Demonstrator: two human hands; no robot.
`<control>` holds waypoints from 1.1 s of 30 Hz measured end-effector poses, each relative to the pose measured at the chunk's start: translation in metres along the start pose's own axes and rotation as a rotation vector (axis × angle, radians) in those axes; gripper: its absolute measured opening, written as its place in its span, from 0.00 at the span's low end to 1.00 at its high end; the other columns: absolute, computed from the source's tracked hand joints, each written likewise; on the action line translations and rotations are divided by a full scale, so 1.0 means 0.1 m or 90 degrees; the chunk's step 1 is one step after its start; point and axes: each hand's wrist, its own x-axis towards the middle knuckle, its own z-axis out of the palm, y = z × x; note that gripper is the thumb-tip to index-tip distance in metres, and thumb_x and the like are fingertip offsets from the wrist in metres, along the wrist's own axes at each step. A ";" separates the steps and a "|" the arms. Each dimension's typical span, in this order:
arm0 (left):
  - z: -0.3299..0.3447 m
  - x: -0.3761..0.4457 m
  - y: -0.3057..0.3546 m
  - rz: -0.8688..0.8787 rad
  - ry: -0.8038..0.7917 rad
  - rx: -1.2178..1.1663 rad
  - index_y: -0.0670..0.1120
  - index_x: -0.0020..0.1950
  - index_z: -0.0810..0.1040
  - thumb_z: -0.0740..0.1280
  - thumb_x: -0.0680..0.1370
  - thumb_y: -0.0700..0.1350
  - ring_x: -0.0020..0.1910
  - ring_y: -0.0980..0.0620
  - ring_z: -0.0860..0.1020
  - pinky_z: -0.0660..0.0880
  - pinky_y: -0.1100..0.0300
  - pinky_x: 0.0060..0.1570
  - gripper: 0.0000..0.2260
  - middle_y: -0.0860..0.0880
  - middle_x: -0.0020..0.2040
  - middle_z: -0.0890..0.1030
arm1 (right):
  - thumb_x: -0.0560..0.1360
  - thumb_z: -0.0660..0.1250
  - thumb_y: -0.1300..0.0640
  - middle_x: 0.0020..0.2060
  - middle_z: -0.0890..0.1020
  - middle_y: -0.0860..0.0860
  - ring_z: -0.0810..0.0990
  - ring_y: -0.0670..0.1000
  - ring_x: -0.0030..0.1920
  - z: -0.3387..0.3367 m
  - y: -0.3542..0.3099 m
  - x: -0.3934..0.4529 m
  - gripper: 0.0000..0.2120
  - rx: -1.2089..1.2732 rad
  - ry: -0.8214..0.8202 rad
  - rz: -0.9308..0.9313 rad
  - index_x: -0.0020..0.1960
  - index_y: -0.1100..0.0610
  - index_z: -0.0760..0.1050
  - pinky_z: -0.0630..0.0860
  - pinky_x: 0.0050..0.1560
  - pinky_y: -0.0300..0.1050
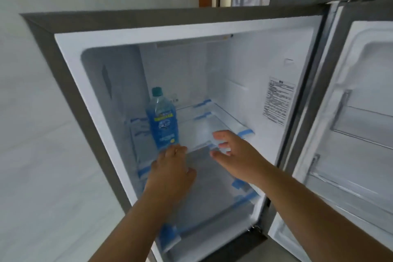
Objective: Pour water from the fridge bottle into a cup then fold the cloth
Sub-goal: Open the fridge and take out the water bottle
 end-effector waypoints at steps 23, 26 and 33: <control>-0.01 0.56 -0.29 -0.065 0.206 -0.537 0.67 0.65 0.63 0.80 0.72 0.36 0.58 0.84 0.70 0.70 0.81 0.55 0.37 0.85 0.57 0.71 | 0.56 0.82 0.32 0.62 0.71 0.41 0.73 0.43 0.63 0.22 -0.46 1.43 0.46 0.005 -0.115 -0.187 0.69 0.44 0.71 0.72 0.65 0.43; -0.05 0.64 -0.24 -0.006 0.113 -0.581 0.65 0.72 0.64 0.82 0.70 0.37 0.60 0.73 0.77 0.76 0.70 0.59 0.42 0.72 0.59 0.79 | 0.58 0.85 0.38 0.59 0.73 0.38 0.75 0.39 0.60 0.12 -0.34 1.23 0.41 0.042 -0.112 -0.176 0.66 0.42 0.71 0.76 0.63 0.43; 0.10 0.61 -0.07 0.007 0.136 -0.613 0.54 0.67 0.73 0.85 0.66 0.38 0.56 0.57 0.84 0.83 0.55 0.55 0.35 0.55 0.58 0.83 | 0.71 0.78 0.39 0.64 0.81 0.39 0.80 0.40 0.64 0.06 0.00 0.88 0.33 0.270 -0.139 -0.137 0.73 0.39 0.70 0.78 0.66 0.46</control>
